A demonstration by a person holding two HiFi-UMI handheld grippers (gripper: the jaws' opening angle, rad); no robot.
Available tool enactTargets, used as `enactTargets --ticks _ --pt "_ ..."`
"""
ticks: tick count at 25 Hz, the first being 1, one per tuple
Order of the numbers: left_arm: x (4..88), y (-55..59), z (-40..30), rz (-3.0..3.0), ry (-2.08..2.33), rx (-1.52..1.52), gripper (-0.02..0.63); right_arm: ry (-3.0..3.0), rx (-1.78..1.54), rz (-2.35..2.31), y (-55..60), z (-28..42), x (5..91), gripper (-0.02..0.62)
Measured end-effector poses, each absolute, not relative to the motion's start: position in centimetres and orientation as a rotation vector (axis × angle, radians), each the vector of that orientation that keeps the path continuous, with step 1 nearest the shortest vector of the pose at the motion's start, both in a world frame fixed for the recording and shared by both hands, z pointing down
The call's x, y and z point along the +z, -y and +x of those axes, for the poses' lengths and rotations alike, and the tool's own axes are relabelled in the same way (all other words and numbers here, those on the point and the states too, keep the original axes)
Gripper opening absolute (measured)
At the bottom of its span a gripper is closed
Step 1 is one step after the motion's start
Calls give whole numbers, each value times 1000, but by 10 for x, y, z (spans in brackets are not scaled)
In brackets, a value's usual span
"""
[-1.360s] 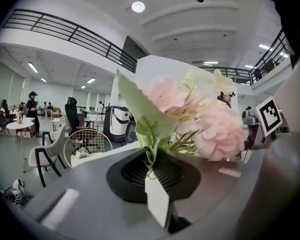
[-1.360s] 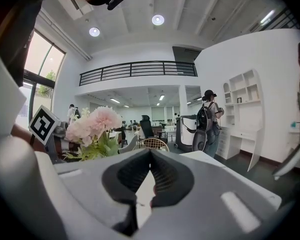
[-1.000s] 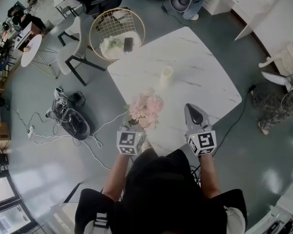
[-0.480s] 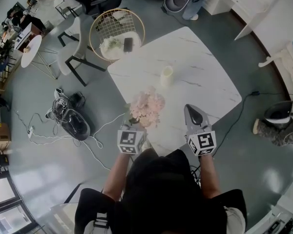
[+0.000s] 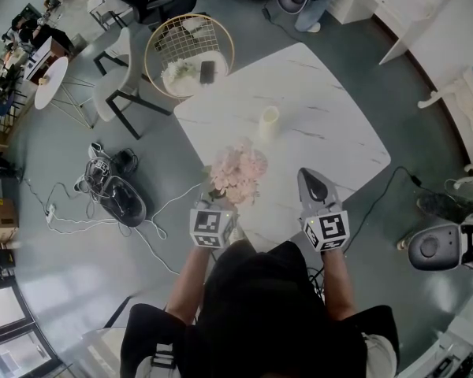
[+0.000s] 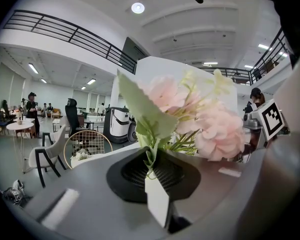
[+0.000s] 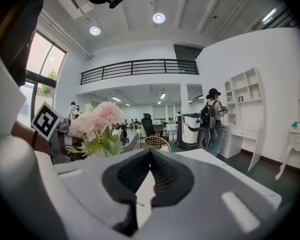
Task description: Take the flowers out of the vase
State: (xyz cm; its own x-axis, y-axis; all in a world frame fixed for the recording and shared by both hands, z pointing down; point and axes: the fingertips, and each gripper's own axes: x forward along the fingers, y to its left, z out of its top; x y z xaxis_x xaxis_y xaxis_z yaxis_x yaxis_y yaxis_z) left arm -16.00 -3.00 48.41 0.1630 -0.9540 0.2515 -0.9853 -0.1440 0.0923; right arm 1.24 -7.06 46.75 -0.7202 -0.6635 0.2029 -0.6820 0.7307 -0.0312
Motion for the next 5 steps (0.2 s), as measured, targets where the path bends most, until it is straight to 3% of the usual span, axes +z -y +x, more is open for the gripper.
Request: enactTargets --ticks 5 --pt "481 33 -160 2220 1885 192 22 2757 151 1076 72 11 466 3"
